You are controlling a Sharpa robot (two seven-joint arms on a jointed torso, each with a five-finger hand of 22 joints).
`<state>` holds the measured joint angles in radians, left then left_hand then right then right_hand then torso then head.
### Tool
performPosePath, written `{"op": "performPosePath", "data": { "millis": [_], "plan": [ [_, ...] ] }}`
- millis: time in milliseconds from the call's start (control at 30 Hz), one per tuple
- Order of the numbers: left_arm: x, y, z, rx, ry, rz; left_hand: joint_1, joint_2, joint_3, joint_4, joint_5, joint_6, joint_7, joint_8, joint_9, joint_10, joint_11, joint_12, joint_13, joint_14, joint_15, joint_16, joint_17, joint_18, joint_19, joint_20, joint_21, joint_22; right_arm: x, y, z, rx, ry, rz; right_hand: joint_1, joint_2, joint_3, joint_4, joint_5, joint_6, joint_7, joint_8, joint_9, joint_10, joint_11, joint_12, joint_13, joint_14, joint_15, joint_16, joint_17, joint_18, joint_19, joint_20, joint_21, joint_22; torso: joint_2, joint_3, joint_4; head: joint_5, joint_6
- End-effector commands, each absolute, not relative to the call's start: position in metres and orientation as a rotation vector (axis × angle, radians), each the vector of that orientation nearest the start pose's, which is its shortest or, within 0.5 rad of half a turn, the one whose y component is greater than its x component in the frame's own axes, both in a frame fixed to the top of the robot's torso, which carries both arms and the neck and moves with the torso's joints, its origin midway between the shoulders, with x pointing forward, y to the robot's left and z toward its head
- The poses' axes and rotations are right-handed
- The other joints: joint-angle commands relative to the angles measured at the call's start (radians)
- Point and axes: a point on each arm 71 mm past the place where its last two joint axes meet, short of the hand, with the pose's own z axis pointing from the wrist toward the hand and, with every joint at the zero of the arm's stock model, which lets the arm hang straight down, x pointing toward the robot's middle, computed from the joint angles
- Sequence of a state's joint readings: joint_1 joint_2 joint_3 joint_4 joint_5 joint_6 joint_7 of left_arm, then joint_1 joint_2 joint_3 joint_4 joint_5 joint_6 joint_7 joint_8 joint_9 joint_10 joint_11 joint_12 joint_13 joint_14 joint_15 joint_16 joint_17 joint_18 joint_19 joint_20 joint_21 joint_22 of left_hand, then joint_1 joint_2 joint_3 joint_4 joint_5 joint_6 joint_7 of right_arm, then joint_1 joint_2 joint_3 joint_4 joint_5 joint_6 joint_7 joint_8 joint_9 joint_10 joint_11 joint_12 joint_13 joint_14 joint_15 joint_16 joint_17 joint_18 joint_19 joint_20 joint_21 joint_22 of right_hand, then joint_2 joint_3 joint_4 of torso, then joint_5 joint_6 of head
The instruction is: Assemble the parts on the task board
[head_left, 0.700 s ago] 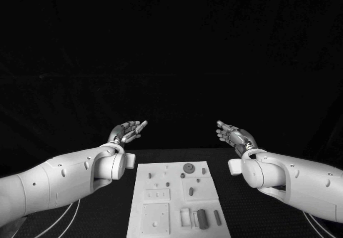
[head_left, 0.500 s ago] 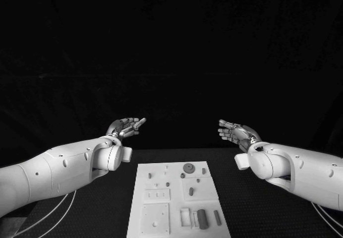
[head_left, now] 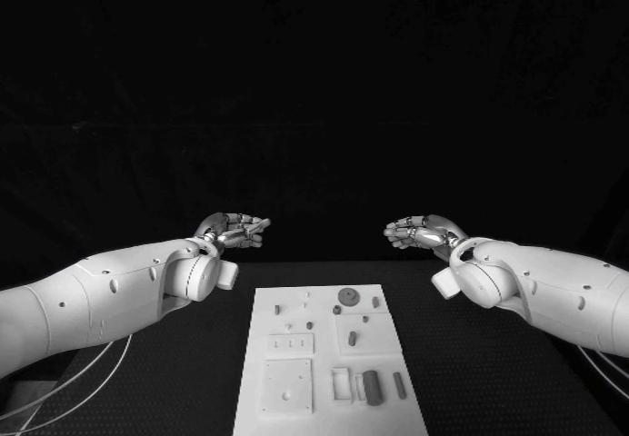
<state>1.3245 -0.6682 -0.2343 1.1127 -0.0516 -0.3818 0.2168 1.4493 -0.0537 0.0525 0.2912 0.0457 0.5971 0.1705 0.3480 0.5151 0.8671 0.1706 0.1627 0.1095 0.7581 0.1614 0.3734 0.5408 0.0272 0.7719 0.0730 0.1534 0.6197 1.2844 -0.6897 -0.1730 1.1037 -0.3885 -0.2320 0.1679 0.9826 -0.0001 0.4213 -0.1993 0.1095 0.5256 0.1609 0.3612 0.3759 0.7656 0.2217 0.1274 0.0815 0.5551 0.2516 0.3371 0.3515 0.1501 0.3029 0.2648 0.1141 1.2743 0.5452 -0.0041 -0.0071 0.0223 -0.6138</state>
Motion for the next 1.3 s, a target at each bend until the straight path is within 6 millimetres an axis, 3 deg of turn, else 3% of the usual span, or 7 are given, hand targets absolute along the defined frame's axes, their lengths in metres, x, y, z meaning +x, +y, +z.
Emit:
{"op": "performPosePath", "data": {
  "millis": [33,233,400,667,1033,1167,1300],
  "plan": [
    [0.556,0.243,-0.204,-0.993,1.606,-1.131,0.046,-0.002,0.019,0.001,0.006,0.045,0.024,0.009,-0.008,0.055,-0.004,0.012,0.005,0.085,-0.023,0.026,0.005,0.026,0.059,-0.016,0.012,-0.007,0.556,-0.256,-0.206,0.42,1.731,0.849,0.074,-0.026,0.044,-0.091,0.005,0.14,0.059,0.048,0.009,0.157,-0.015,0.045,0.009,0.164,-0.036,0.07,0.031,0.057,0.134,0.0,0.037,0.05,0.007,0.0019,0.0034,0.0,-0.007],
    [0.547,0.231,-0.204,-0.94,1.667,-1.196,0.131,-0.002,0.043,-0.003,0.007,0.116,0.02,0.016,-0.022,0.13,-0.018,0.02,0.01,0.151,-0.041,0.029,0.002,0.03,0.118,-0.031,0.01,-0.026,0.561,-0.246,-0.205,0.216,1.74,0.749,0.116,-0.038,0.057,-0.094,0.004,0.207,0.043,0.053,0.008,0.243,-0.043,0.049,0.005,0.32,-0.102,0.128,0.075,0.11,0.291,-0.001,0.074,0.039,0.03,-0.003,0.0175,-0.009,-0.017],
    [0.534,0.23,-0.203,-0.922,1.696,-1.227,0.168,-0.001,0.047,-0.003,0.006,0.152,0.02,0.014,-0.034,0.177,-0.023,0.023,0.015,0.191,-0.052,0.034,0.008,0.03,0.156,-0.042,0.01,-0.036,0.561,-0.235,-0.206,0.078,1.744,0.691,0.146,-0.043,0.055,-0.095,0.004,0.245,0.04,0.05,0.013,0.317,-0.07,0.055,0.016,0.422,-0.147,0.156,0.119,0.112,0.411,-0.029,0.092,0.022,0.048,-0.0086,0.0293,-0.014,-0.025],
    [0.523,0.23,-0.192,-0.928,1.69,-1.257,0.171,-0.006,0.026,-0.001,0.006,0.166,0.027,-0.009,-0.06,0.201,-0.019,-0.005,0.012,0.236,-0.063,0.037,0.028,0.024,0.203,-0.06,0.005,-0.051,0.561,-0.204,-0.208,-0.174,1.745,0.596,0.178,-0.044,0.035,-0.095,0.004,0.295,0.02,0.046,0.036,0.407,-0.11,0.056,0.049,0.629,-0.246,0.29,0.238,0.112,0.66,-0.114,0.178,0.027,0.087,-0.019,0.0452,-0.025,-0.085],
    [0.518,0.224,-0.183,-0.921,1.691,-1.285,0.148,-0.013,0.016,0.0,0.006,0.161,0.039,-0.024,-0.073,0.192,-0.011,-0.032,0.007,0.22,-0.054,0.016,0.036,0.011,0.194,-0.061,-0.014,-0.063,0.554,-0.165,-0.23,-0.357,1.774,0.5,0.192,-0.047,-0.004,-0.094,0.005,0.304,0.021,0.009,0.047,0.419,-0.13,0.012,0.075,0.758,-0.272,0.61,0.431,0.112,0.864,-0.217,0.368,0.062,0.131,-0.0365,0.0783,-0.034,-0.106],
    [0.519,0.224,-0.18,-0.918,1.685,-1.285,0.146,-0.013,0.016,0.0,0.006,0.161,0.039,-0.025,-0.075,0.192,-0.011,-0.034,0.007,0.219,-0.053,0.014,0.037,0.01,0.193,-0.061,-0.016,-0.065,0.55,-0.157,-0.232,-0.409,1.787,0.474,0.19,-0.045,-0.002,-0.094,0.005,0.31,0.018,-0.001,0.052,0.424,-0.13,-0.001,0.083,0.764,-0.273,0.684,0.46,0.112,0.88,-0.235,0.431,0.062,0.142,-0.0425,0.0872,-0.037,-0.105],
    [0.52,0.225,-0.178,-0.917,1.683,-1.284,0.145,-0.014,0.016,0.0,0.006,0.161,0.039,-0.026,-0.075,0.192,-0.01,-0.035,0.007,0.218,-0.053,0.013,0.037,0.01,0.193,-0.061,-0.017,-0.065,0.547,-0.152,-0.232,-0.447,1.785,0.455,0.186,-0.042,0.001,-0.094,0.005,0.317,0.016,-0.003,0.056,0.432,-0.132,-0.006,0.089,0.77,-0.275,0.719,0.468,0.112,0.887,-0.245,0.467,0.061,0.151,-0.045,0.0902,-0.038,-0.104]
  ]
}}
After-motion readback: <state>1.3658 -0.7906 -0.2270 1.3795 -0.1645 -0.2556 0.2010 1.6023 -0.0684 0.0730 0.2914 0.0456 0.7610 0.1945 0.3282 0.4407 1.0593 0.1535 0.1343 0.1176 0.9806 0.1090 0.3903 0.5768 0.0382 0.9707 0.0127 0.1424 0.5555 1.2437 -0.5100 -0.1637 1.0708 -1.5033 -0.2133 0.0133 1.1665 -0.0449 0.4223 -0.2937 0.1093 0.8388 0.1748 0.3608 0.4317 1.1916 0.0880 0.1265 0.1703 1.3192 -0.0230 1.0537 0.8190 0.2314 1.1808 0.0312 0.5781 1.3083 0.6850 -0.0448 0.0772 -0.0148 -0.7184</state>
